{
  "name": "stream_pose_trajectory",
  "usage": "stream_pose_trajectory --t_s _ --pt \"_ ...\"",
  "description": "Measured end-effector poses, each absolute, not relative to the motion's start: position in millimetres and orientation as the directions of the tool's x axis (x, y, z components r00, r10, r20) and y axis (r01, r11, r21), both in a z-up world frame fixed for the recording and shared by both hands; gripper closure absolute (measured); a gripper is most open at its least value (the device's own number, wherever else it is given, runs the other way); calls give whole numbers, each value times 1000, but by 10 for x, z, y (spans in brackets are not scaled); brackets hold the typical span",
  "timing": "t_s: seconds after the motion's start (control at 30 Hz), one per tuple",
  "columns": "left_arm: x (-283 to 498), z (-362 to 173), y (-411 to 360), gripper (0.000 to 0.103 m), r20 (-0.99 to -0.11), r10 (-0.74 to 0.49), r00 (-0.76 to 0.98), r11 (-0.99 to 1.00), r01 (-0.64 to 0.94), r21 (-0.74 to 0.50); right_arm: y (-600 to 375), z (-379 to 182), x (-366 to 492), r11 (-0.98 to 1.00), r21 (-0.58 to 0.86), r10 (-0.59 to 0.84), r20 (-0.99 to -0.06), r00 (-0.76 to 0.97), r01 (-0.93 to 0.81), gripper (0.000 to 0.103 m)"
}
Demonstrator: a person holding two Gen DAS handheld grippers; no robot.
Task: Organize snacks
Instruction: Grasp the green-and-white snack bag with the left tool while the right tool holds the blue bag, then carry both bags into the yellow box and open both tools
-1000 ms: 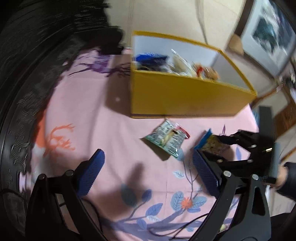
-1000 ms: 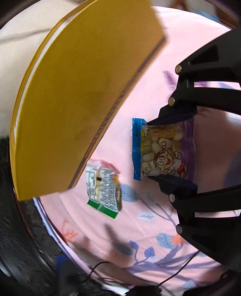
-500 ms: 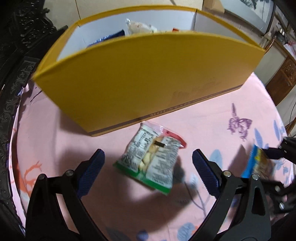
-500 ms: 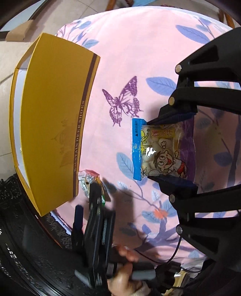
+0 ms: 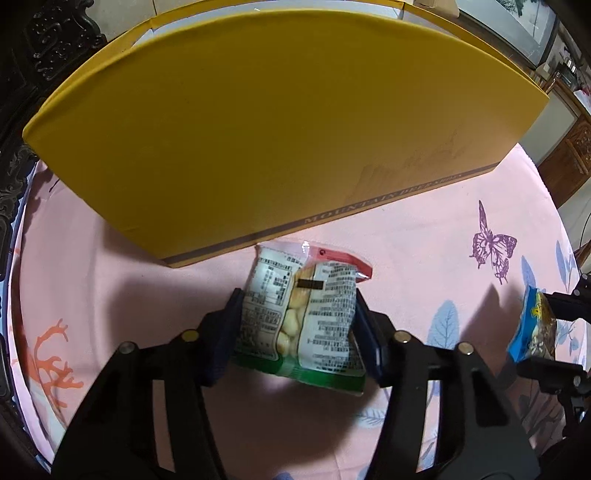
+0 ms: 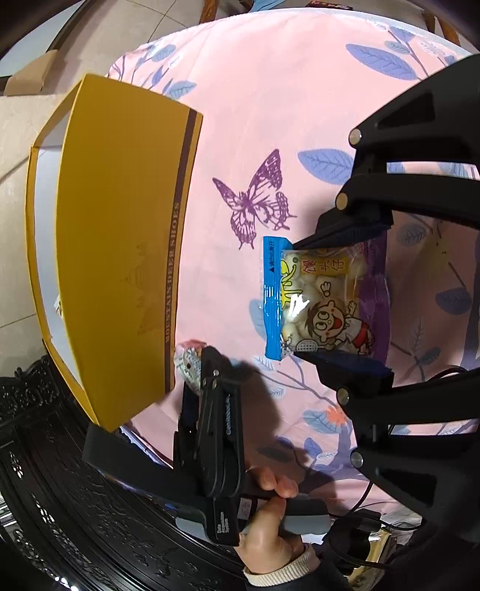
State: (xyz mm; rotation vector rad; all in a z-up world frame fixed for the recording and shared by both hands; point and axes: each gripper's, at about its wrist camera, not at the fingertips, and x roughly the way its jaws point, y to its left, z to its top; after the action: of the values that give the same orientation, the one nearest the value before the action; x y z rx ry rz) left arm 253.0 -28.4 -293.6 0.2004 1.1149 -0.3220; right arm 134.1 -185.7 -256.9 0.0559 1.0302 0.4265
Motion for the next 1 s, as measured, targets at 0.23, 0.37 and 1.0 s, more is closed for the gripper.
stream_pose_trajectory --t_s 0.23,0.37,1.0 --pt "2407 -2913 -346 49 -904 -159 397 933 361 -6 -1926 -2522 1354 923 240 361 -812 459 -303 52" --pt "2293 -2836 -375 49 -895 -174 411 932 362 -15 -1972 -2435 1347 923 240 363 -804 471 -301 52" --pt "1829 -1404 -92 49 -730 -257 633 952 294 -81 -2054 -1496 1437 916 208 391 -651 650 -342 52"
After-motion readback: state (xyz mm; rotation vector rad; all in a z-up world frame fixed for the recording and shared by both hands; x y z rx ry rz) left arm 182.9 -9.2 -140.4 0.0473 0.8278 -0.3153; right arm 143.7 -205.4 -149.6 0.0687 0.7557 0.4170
